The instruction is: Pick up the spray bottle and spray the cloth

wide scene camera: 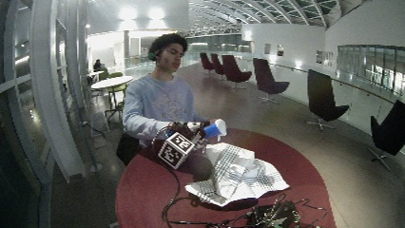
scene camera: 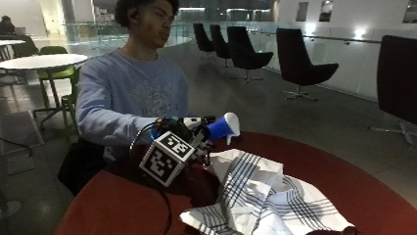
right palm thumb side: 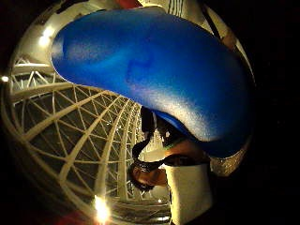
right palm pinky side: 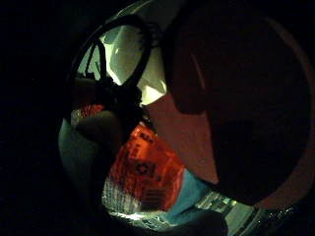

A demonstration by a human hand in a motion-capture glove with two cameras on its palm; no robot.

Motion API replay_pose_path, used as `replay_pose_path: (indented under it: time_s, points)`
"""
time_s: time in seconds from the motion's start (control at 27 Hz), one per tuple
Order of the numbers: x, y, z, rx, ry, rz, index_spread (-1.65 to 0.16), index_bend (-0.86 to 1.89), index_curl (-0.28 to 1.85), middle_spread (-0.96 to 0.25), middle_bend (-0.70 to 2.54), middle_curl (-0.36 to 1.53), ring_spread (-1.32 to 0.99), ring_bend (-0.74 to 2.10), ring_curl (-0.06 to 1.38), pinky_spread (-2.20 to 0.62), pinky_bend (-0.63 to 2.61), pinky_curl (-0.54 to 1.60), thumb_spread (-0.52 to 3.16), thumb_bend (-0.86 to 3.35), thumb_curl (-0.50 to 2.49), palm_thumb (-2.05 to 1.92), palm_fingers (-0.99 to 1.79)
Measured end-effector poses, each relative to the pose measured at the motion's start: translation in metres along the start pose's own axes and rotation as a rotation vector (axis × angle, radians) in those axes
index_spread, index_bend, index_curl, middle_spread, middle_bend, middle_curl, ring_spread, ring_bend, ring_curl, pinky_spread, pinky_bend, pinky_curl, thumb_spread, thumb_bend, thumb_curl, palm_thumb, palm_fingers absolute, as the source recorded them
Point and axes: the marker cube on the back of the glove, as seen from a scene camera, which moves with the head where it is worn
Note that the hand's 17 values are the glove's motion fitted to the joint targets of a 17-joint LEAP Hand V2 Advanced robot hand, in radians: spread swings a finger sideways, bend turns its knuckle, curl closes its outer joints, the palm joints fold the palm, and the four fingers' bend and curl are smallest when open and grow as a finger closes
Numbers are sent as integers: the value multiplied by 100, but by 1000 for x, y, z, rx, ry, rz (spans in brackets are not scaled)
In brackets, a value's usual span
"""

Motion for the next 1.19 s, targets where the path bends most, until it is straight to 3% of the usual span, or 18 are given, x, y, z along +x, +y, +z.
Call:
replay_pose_path:
  time_s: [1.19]
  points:
    - [3, 0, 4, -2, 8, 17, -18, 15, 39, -4, 33, 48, -2, 49, 41, 26, 18, 32, 109, -2, 35, 57, 112]
